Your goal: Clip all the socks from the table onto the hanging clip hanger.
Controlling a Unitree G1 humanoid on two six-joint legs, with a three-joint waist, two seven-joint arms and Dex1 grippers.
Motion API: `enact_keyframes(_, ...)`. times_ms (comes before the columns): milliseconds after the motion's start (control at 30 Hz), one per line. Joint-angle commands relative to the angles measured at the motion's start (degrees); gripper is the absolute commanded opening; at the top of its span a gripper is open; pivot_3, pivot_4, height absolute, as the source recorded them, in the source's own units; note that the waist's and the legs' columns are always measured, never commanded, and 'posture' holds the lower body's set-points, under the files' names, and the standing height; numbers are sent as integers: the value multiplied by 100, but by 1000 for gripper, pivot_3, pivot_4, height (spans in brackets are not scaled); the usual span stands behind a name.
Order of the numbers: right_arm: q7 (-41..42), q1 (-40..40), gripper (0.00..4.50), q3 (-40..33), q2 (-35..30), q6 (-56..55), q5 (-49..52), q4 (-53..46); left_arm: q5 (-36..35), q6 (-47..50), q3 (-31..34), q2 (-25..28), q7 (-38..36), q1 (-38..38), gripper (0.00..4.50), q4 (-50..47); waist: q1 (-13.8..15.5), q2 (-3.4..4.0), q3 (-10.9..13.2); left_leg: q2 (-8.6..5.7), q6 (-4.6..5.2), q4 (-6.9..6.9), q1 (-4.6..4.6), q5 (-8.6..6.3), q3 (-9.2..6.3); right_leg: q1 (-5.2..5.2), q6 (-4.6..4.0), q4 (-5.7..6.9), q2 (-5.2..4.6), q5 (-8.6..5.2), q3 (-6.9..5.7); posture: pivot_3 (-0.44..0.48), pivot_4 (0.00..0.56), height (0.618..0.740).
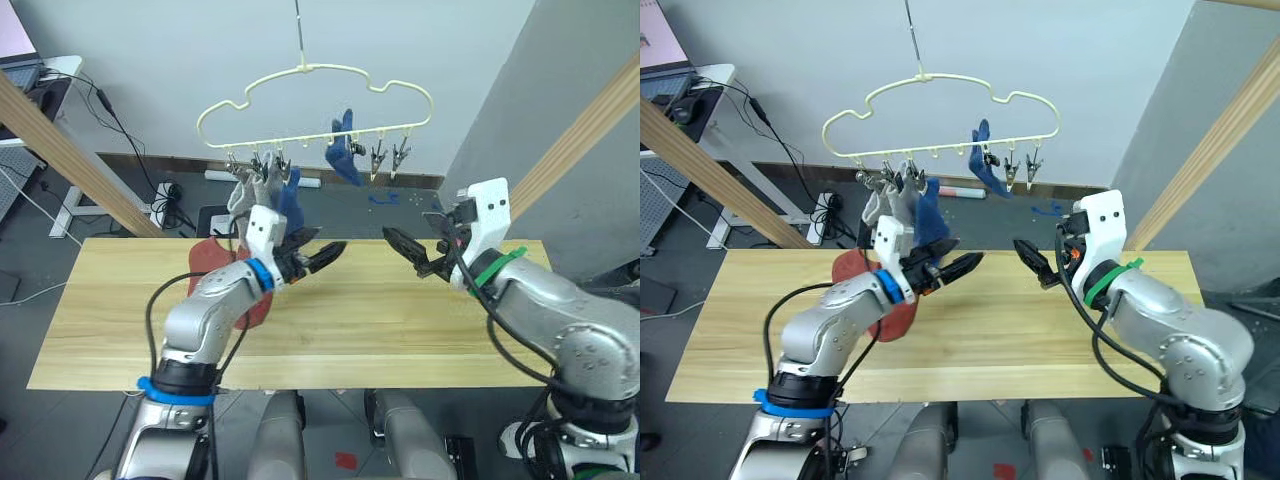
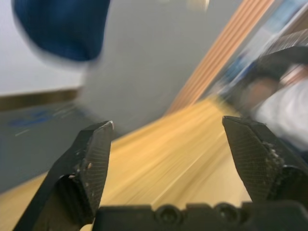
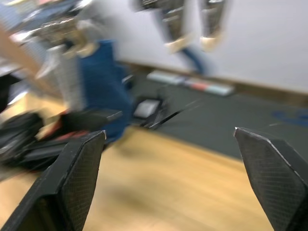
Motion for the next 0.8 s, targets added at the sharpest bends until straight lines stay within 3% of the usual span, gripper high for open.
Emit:
enact_keyframes(33,-182,-21,3252,807,186,-983,-1197,-227,-210,132,260,308,-141,-47,3886,-900,12,-1,1,0,-2,1,-12,2,-2,-11,4,1,0,2,-1,80,340,740)
enact_keyframes(100,-292,-73,3252,1102,456,-1357,-1664,-65,-243,98,361,528,-292,-52,3886,-1150,24,-2,2,0,-4,4,-18,3,-3,-15,5,0,-1,3,-1,104,342,740)
enact_keyframes(200,-303,-139,2743,1386,854,-1849,-2203,296,-46,-142,348,764,-374,-51,3886,-1430,47,-2,3,-2,-4,3,-17,2,-1,-15,5,-2,-2,3,0,118,341,740)
enact_keyframes(300,-366,-289,1753,1481,1133,-2174,-2674,685,-219,-55,392,811,-375,-134,3886,-1718,104,-2,4,-3,-4,4,-18,2,0,-15,5,-2,-5,3,0,118,341,740)
enact_keyframes(467,-368,-630,1753,1395,1489,-2566,-3201,1308,-686,50,570,634,-317,-196,3886,-2031,184,-1,4,-2,-4,6,-18,2,-1,-15,4,-1,-5,4,-2,147,334,740)
enact_keyframes(800,-246,-1169,1753,1051,1914,-2962,-3666,2257,-763,91,595,665,-161,-214,3886,-2113,259,-1,4,-2,-4,7,-18,2,-2,-14,3,3,-4,5,-3,170,331,740)
